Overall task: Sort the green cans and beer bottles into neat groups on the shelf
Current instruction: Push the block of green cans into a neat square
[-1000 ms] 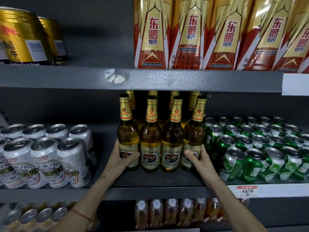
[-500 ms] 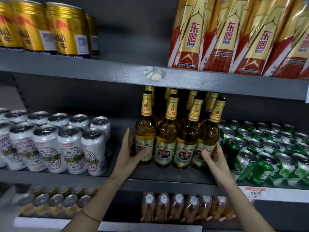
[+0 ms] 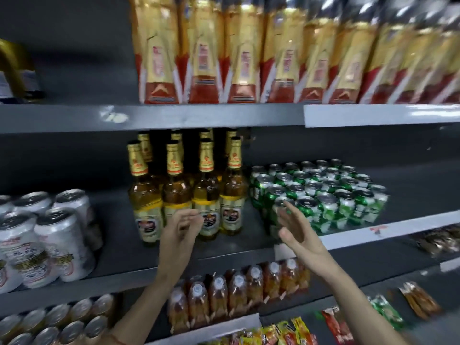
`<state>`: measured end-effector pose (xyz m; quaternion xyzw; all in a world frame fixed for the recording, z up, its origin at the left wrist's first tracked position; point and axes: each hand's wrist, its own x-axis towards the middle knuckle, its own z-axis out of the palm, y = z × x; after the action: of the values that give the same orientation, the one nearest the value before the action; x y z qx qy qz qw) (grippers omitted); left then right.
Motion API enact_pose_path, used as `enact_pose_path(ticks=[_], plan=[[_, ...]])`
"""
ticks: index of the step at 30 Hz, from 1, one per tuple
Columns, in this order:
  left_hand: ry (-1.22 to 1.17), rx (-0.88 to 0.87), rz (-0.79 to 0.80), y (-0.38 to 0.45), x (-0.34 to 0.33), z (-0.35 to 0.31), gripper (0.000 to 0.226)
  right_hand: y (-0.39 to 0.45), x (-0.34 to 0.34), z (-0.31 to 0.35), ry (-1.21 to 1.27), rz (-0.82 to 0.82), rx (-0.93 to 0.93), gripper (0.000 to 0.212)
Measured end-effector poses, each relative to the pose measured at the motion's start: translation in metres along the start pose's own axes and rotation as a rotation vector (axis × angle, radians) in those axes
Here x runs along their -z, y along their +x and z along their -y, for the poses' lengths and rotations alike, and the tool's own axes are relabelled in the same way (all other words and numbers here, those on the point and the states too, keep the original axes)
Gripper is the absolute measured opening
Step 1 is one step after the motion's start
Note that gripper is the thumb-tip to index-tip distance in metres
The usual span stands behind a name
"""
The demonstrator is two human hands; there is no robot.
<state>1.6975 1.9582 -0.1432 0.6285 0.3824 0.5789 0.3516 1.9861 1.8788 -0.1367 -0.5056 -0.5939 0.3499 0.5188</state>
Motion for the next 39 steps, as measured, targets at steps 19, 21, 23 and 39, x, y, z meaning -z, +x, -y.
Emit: enact_pose_path(ticks=[19, 21, 23, 39], plan=[[0.031, 0.159, -0.062, -0.024, -0.219, -0.044, 0.045, -0.063, 0.270, -0.061, 0.085, -0.237, -0.054, 0.055], [0.022, 0.161, -0.077, -0.016, -0.226, -0.040, 0.056, -0.052, 0.277, -0.069, 0.089, -0.243, -0.051, 0.055], [0.017, 0.168, -0.118, -0.005, -0.231, -0.033, 0.051, -0.040, 0.285, -0.075, 0.071, -0.247, -0.048, 0.057], [-0.267, 0.507, -0.149, 0.064, -0.243, 0.038, 0.066, 0.076, 0.365, -0.133, 0.164, -0.422, -0.222, 0.076]])
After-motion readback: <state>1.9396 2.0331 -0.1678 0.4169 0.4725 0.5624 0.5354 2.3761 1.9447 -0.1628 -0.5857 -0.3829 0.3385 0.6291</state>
